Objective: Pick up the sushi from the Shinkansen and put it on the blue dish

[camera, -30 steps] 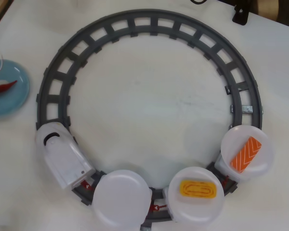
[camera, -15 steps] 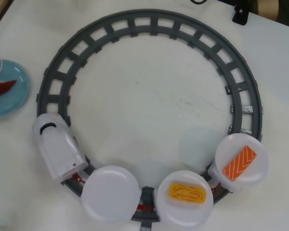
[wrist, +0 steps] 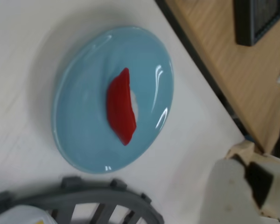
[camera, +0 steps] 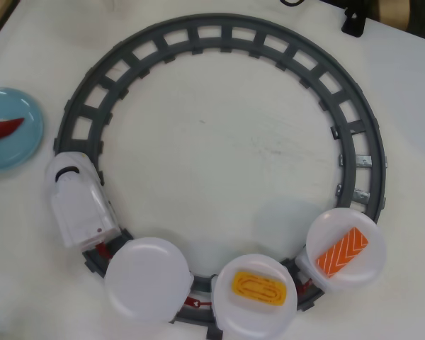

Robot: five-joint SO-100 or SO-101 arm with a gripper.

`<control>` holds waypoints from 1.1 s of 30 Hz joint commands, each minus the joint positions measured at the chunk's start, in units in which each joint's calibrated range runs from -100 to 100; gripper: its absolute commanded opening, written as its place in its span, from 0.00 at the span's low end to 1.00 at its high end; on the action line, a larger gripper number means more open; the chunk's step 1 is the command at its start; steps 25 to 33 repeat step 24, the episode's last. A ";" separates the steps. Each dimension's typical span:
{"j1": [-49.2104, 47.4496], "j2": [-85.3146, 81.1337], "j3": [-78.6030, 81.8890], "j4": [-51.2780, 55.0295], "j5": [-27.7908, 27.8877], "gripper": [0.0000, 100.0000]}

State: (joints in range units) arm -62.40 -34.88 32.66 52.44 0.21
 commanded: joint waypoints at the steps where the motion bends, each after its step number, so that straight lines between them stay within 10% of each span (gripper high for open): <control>1: 2.10 -13.27 17.20 -11.04 -3.03 0.03; 16: -2.74 -49.77 47.50 -9.25 -2.35 0.03; 33: -2.83 -53.76 49.30 -6.87 -2.35 0.03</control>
